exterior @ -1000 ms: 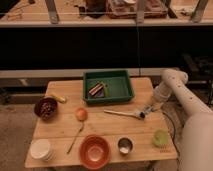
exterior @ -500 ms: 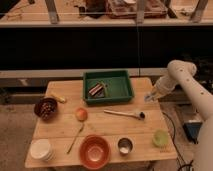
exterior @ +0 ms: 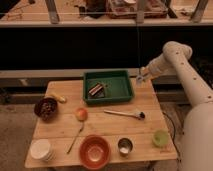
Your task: Wipe tray with towel
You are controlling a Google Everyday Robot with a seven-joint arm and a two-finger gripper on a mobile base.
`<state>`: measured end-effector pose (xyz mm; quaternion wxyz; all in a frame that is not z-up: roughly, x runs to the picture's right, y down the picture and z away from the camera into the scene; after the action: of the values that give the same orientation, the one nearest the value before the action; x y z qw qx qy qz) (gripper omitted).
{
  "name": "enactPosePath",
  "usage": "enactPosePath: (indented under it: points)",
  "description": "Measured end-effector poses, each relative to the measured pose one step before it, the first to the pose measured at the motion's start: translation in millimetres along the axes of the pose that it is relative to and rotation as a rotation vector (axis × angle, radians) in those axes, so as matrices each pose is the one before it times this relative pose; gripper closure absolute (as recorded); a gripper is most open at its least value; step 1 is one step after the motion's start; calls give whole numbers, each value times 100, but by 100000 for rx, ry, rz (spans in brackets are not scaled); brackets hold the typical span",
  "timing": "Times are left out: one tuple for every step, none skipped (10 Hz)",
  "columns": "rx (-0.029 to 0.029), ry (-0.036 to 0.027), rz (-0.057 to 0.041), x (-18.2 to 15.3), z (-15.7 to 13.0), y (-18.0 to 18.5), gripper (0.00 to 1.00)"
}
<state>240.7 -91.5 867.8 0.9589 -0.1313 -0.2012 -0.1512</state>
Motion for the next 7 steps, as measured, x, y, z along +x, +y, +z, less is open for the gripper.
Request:
enactPosePath:
  points:
    - [1498, -2791, -3110, -1996, 676, -1867, 100]
    - [916, -2335, -2905, -1703, 781, -1230, 100]
    - [549, -2740, -3226, -1527, 861, -886, 100]
    - [-176, -2382, -2866, -1805, 1047, -551, 100]
    - [12, -919, -1229, -848, 462, -267, 100]
    - [-161, 155, 26, 37, 16, 79, 100]
    - [98, 269, 472, 246, -190, 193, 100]
